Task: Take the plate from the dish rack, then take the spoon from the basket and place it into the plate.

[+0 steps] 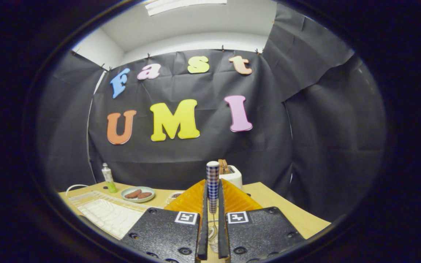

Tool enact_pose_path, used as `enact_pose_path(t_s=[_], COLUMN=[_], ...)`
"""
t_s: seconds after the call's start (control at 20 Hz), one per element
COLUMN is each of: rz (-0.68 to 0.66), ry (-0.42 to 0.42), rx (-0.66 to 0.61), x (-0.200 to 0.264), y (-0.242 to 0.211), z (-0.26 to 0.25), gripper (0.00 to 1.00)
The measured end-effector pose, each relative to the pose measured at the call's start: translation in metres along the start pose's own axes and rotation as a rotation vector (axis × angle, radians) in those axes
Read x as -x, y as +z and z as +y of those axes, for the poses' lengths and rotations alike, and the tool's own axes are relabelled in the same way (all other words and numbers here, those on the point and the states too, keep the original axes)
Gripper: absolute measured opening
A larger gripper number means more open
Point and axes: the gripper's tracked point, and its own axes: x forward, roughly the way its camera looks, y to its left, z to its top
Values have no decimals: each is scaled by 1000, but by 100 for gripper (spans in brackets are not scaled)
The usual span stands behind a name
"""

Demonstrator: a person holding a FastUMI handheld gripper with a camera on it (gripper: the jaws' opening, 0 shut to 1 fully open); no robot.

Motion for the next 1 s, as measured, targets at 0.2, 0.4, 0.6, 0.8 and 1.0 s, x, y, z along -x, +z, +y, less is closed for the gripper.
enact_pose_path(t_s=[0.2,0.4,0.6,0.8,1.0], rz=[-20,13,20,13,3], ry=[22,78,136,188,230], rx=[-4,10,44,76,136], x=[37,72,117,160,205], y=[24,24,6,-23,-57], z=[26,65,114,163,212], gripper=[16,15,15,15,15])
